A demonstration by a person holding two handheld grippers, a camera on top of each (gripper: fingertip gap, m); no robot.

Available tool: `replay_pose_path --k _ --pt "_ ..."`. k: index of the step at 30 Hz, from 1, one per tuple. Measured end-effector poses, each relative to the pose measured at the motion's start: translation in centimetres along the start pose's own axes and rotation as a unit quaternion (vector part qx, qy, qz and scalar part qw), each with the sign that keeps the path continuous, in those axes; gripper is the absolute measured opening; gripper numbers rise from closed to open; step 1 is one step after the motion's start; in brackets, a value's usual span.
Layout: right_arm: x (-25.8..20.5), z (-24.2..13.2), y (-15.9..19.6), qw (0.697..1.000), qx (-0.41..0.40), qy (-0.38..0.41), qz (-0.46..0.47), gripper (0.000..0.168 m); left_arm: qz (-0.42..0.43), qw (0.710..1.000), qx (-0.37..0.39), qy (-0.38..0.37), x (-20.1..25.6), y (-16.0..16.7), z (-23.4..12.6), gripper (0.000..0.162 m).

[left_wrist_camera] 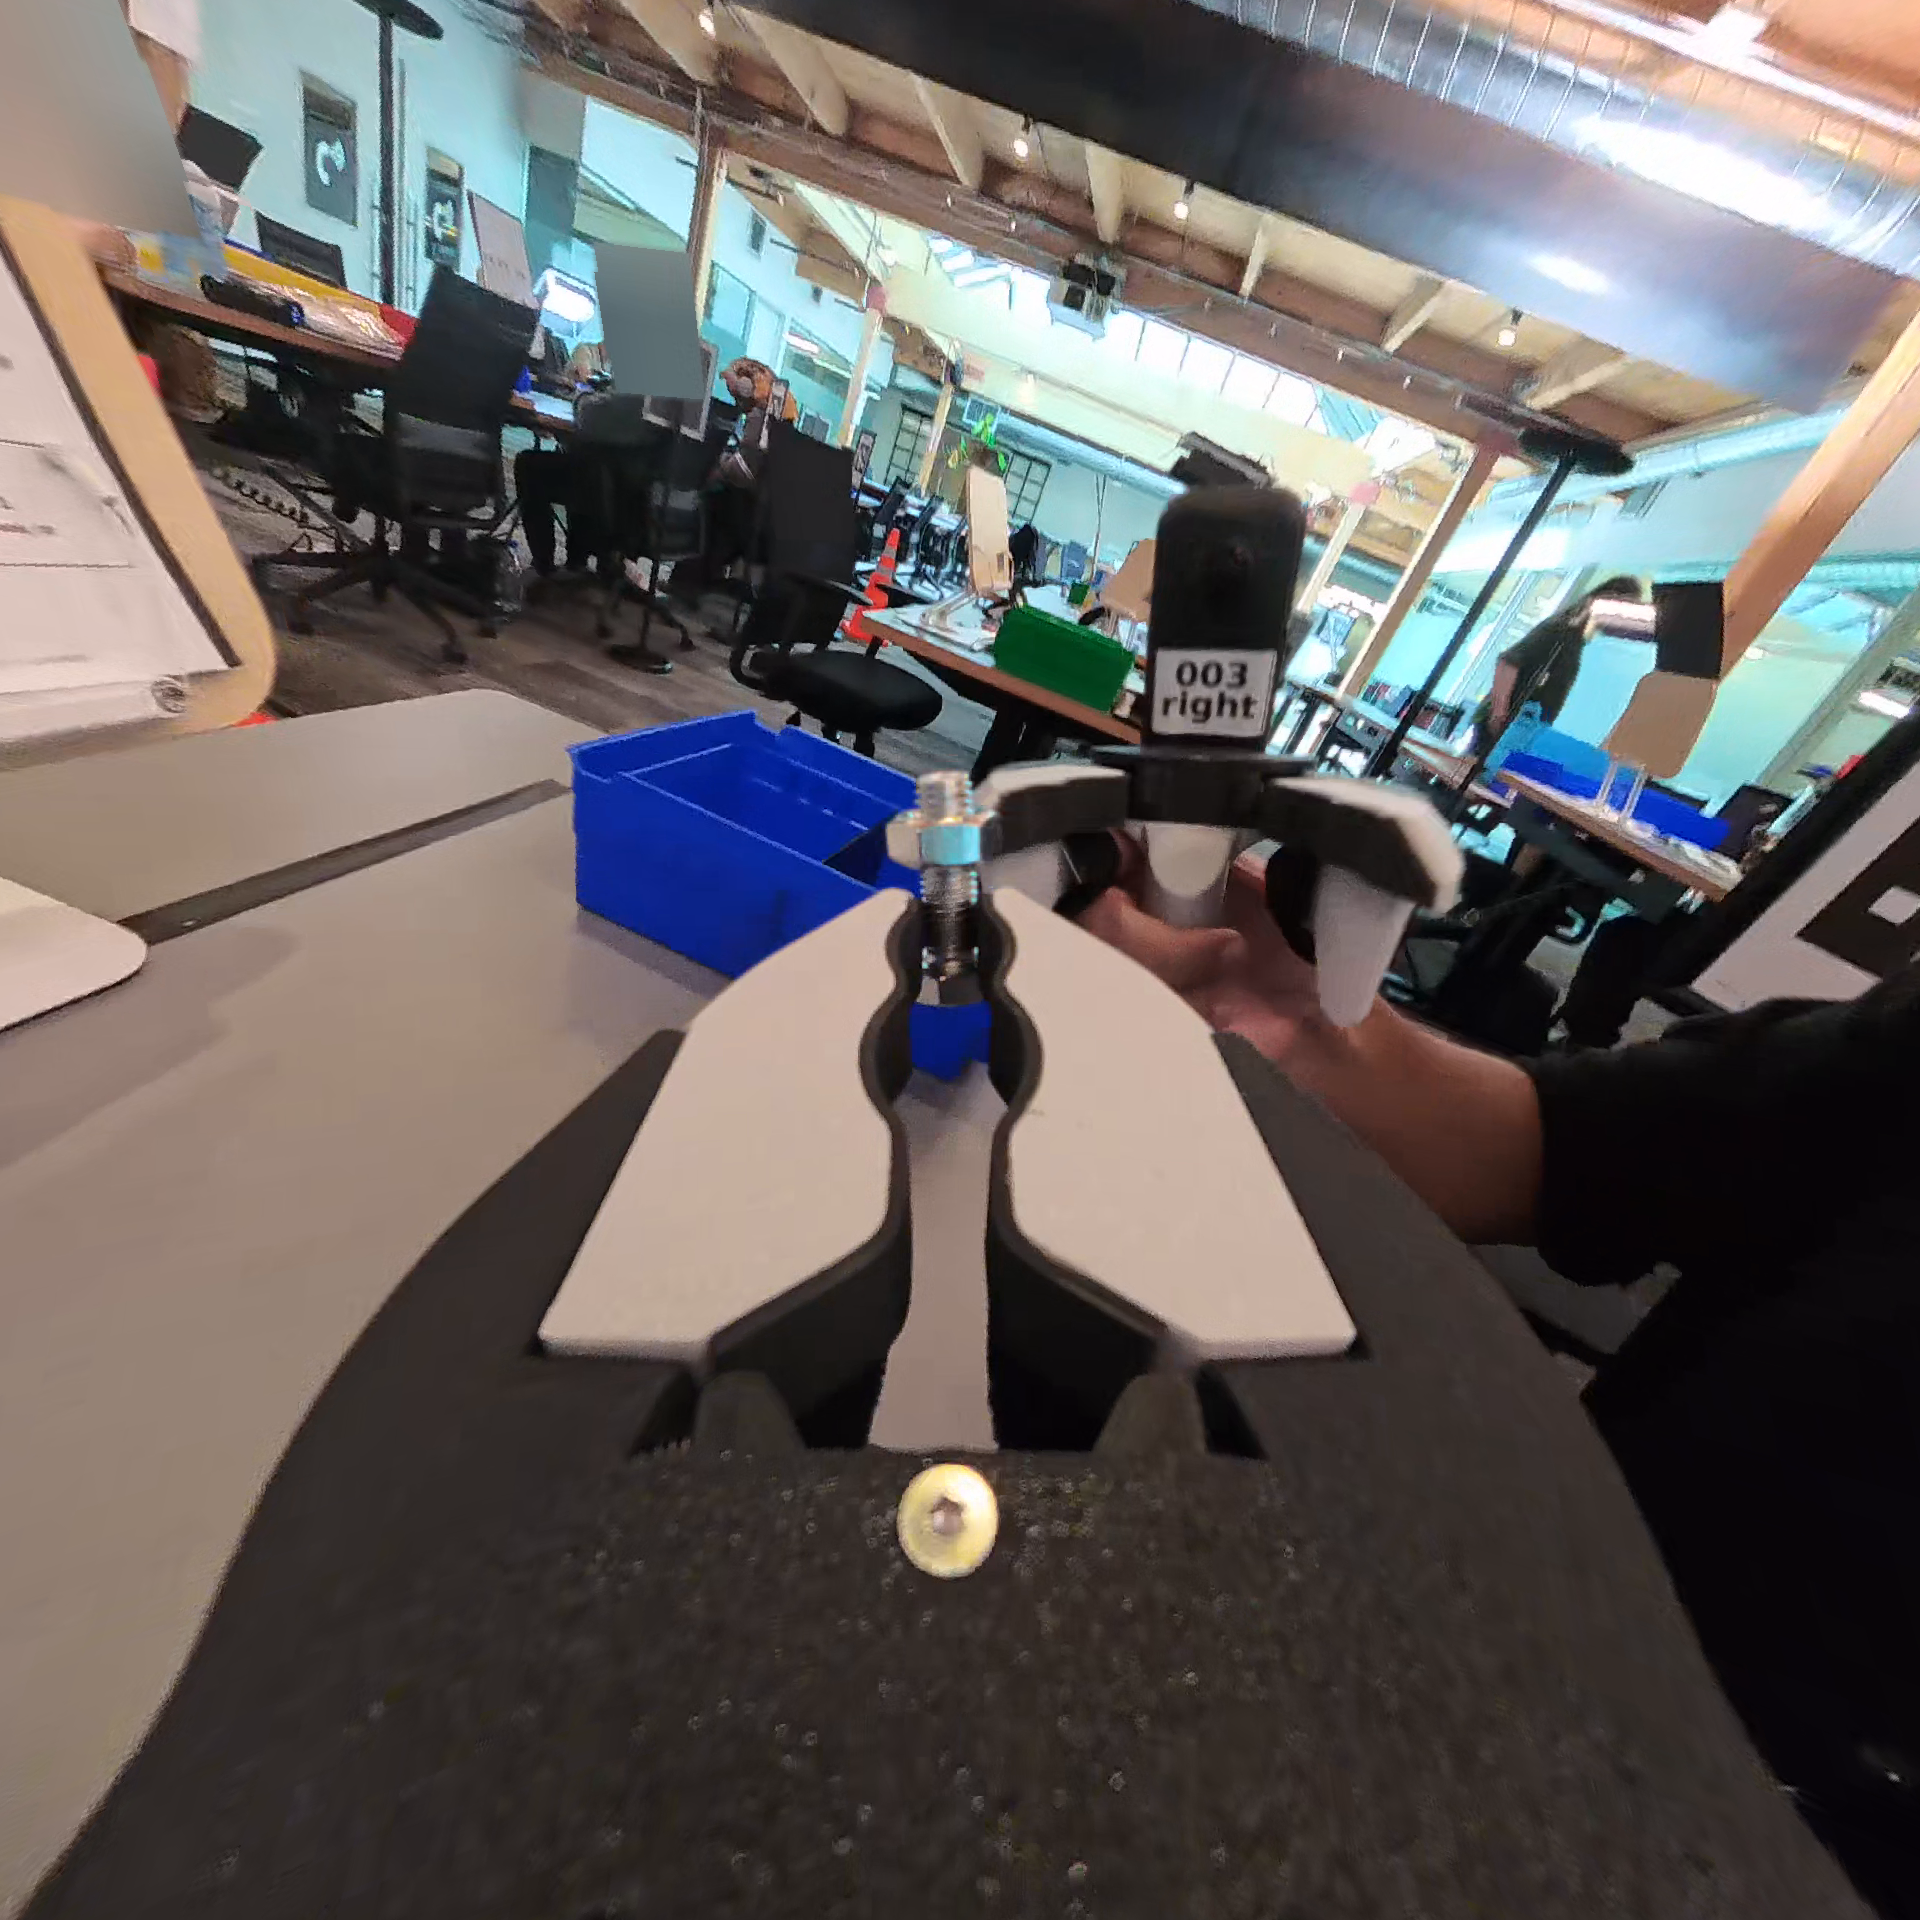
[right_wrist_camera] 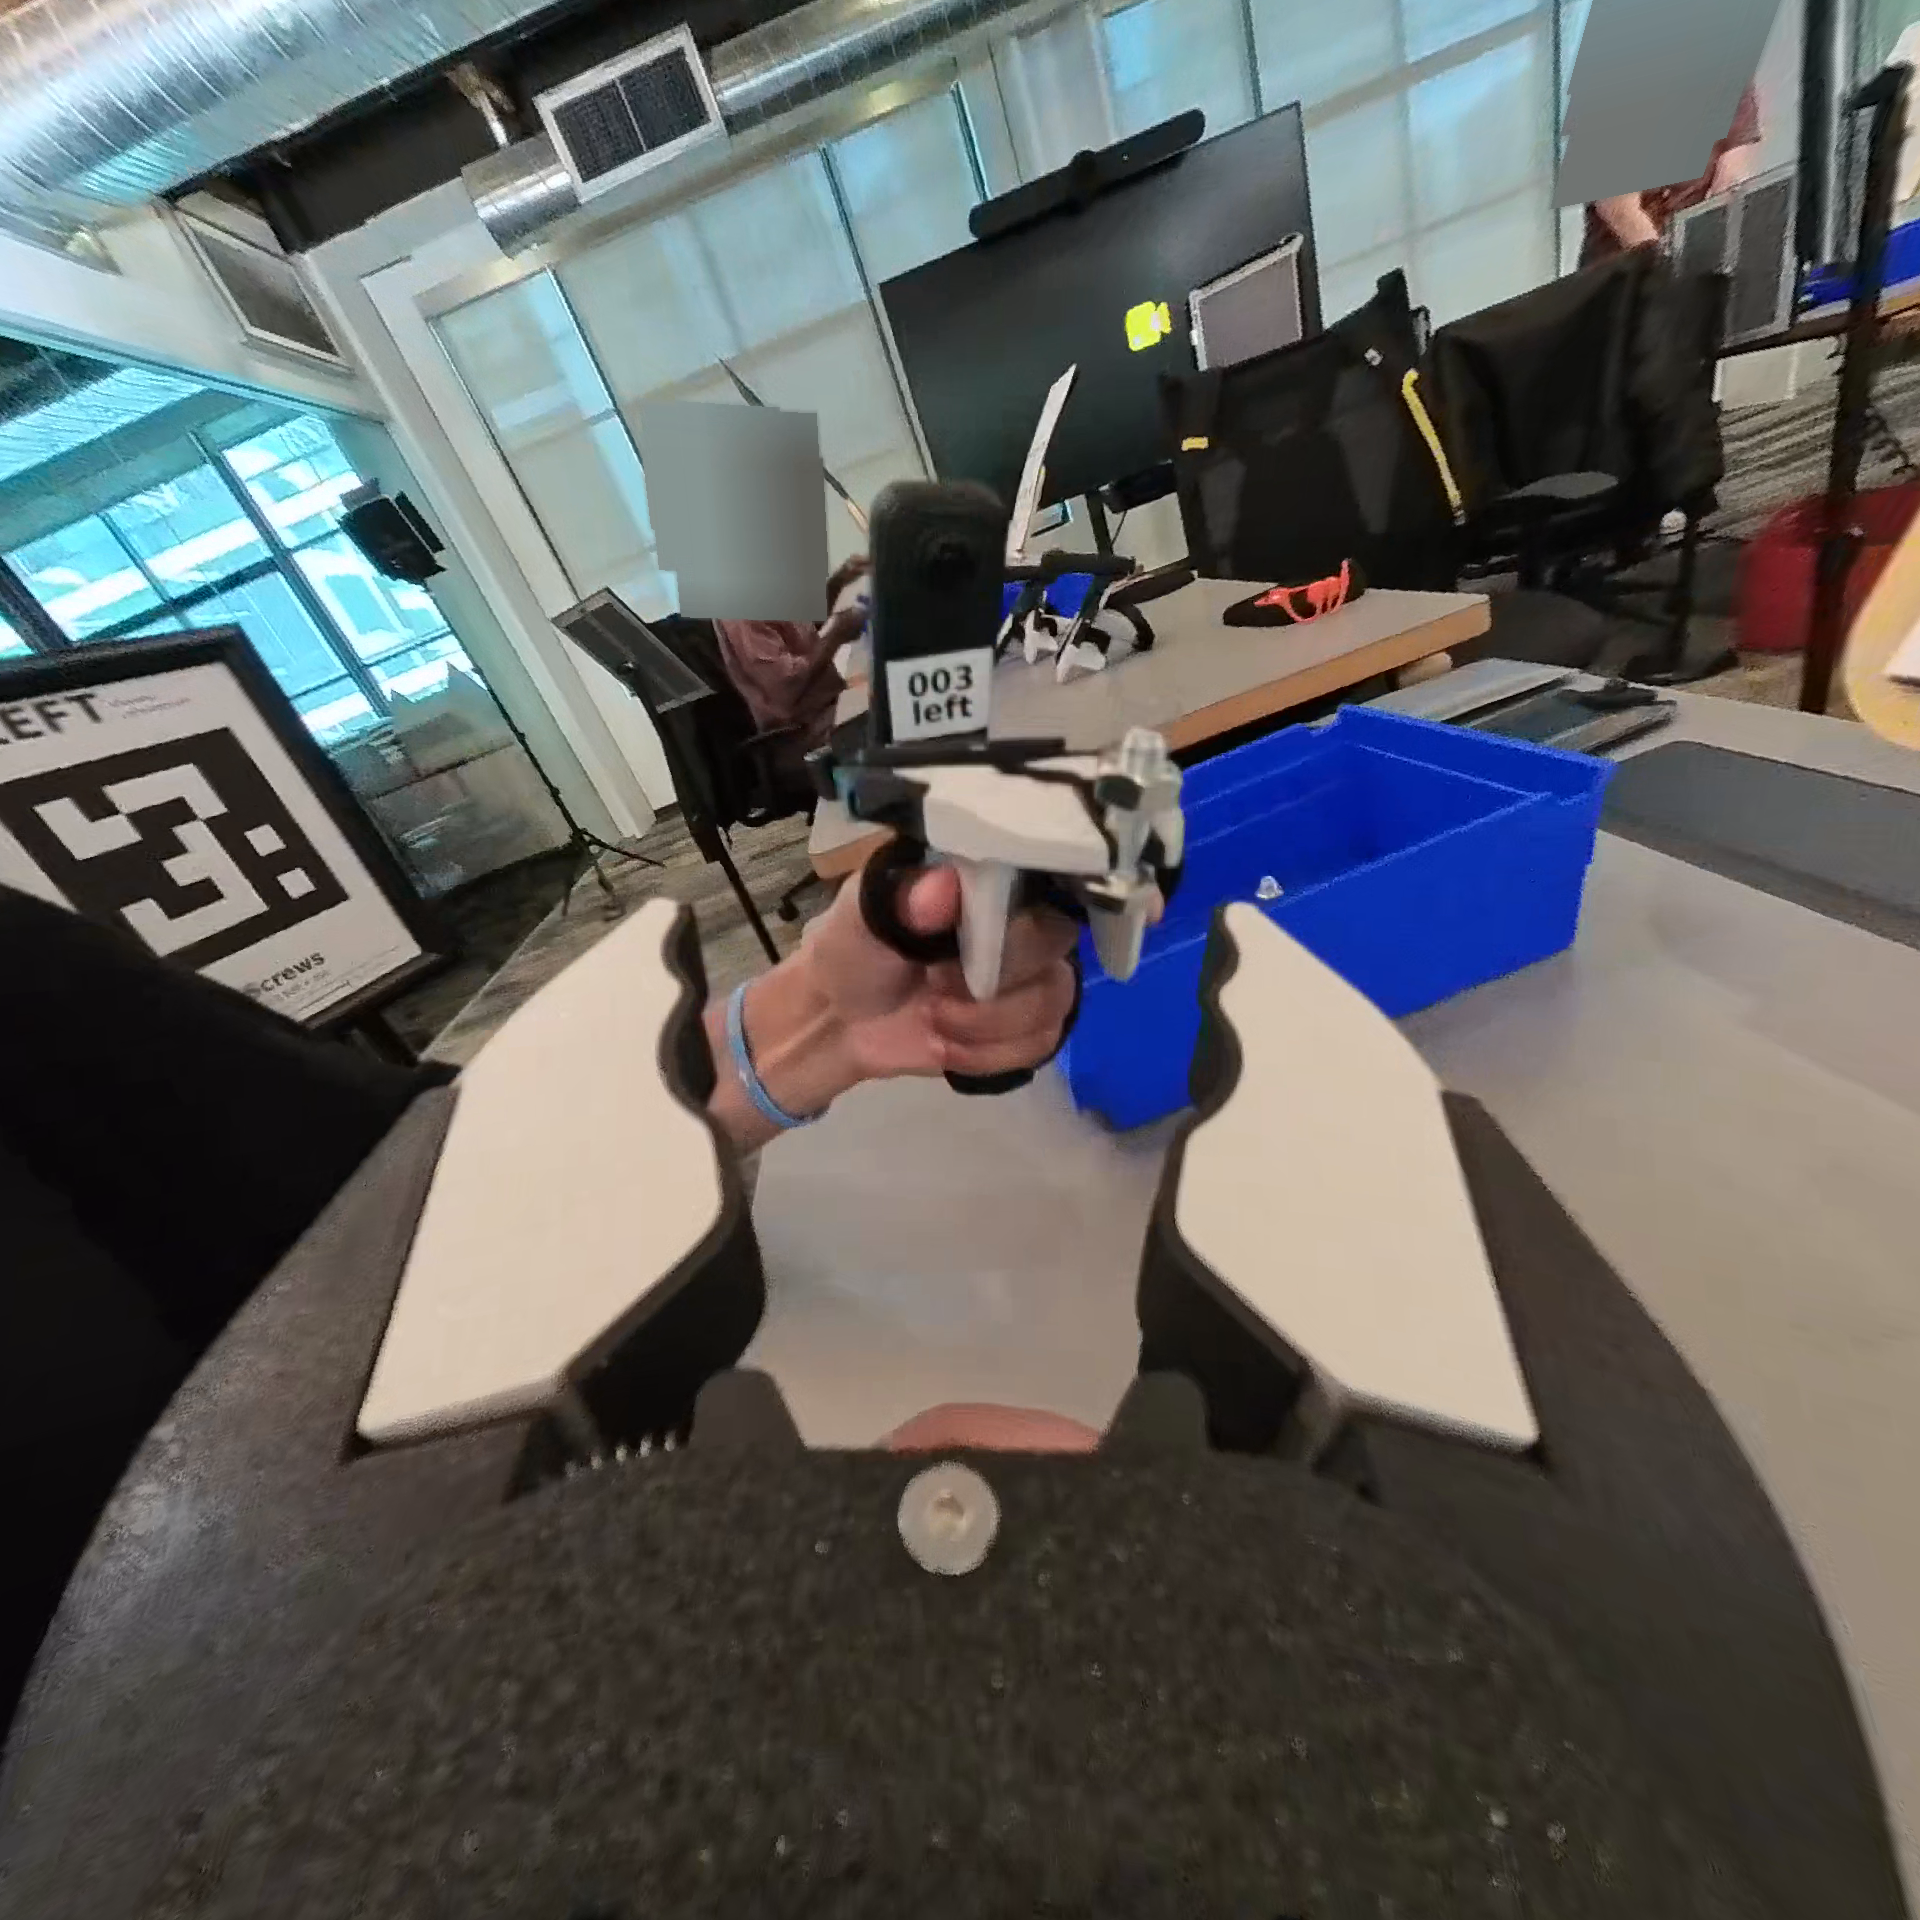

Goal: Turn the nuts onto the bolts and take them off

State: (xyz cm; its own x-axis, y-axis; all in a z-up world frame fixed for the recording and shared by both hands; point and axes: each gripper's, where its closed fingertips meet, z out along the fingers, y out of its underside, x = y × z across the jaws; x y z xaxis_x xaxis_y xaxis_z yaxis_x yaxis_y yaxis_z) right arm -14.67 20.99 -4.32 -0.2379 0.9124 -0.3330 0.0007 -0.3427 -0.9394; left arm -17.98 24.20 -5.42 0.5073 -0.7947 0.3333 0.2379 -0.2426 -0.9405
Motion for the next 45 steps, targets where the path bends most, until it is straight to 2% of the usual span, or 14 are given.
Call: replay_pose_path --k 3,5,11,14,18,21,23,25,28,31,35,36,40,45 --pt "-0.2 0.9 -0.2 1.0 0.021 0.012 -0.016 0.089 0.014 1.0 -0.01 0.017 1.5 0.9 0.9 0.008" --pt "-0.2 1.5 0.5 0.999 0.001 0.024 -0.022 0.091 0.023 0.999 -0.024 0.017 1.9 1.5 1.3 0.009" --pt "-1.1 3.2 0.4 1.0 0.005 -0.025 -0.001 0.096 0.008 0.999 -0.038 0.038 2.7 2.4 2.4 0.009" --pt "0.6 2.2 -0.3 0.999 0.027 0.013 -0.01 0.092 0.018 0.998 -0.045 0.04 3.1 2.5 2.5 0.008" --pt "-0.2 0.3 -0.1 1.0 0.009 -0.004 -0.02 0.086 0.015 0.999 -0.037 0.037 2.6 2.0 1.8 0.008" --pt "-1.0 1.4 0.9 1.0 -0.01 -0.025 -0.013 0.089 0.004 0.998 -0.035 0.044 2.4 2.3 2.0 0.008" --pt "-1.0 2.9 1.4 0.999 -0.013 -0.028 -0.007 0.101 0.004 0.998 -0.049 0.047 2.4 3.1 2.7 0.008" --pt "-0.7 3.5 1.3 1.0 -0.009 -0.026 -0.01 0.098 0.005 0.997 -0.055 0.052 2.7 3.4 3.1 0.009" --pt "0.8 1.6 0.3 1.0 0.01 0.002 -0.018 0.092 0.013 0.997 -0.059 0.044 2.4 3.2 2.7 0.008" --pt "0.6 -0.4 0.0 1.0 0.006 -0.019 0.002 0.092 0.01 0.998 -0.047 0.043 2.1 2.6 1.8 0.008" --pt "-0.8 0.7 1.3 0.998 -0.011 -0.054 0.002 0.093 0.001 0.998 -0.047 0.045 1.8 2.9 1.8 0.008" --pt "-1.1 1.4 1.5 0.998 -0.008 -0.059 0.001 0.099 0.0 0.998 -0.05 0.049 1.9 3.1 2.0 0.008" --pt "-0.6 3.3 1.9 0.999 -0.01 -0.046 -0.007 0.102 0.007 0.996 -0.069 0.058 2.6 4.1 2.9 0.008" --pt "0.7 0.2 0.4 1.0 0.011 -0.026 -0.004 0.097 0.017 0.996 -0.066 0.051 2.6 3.5 2.2 0.008"
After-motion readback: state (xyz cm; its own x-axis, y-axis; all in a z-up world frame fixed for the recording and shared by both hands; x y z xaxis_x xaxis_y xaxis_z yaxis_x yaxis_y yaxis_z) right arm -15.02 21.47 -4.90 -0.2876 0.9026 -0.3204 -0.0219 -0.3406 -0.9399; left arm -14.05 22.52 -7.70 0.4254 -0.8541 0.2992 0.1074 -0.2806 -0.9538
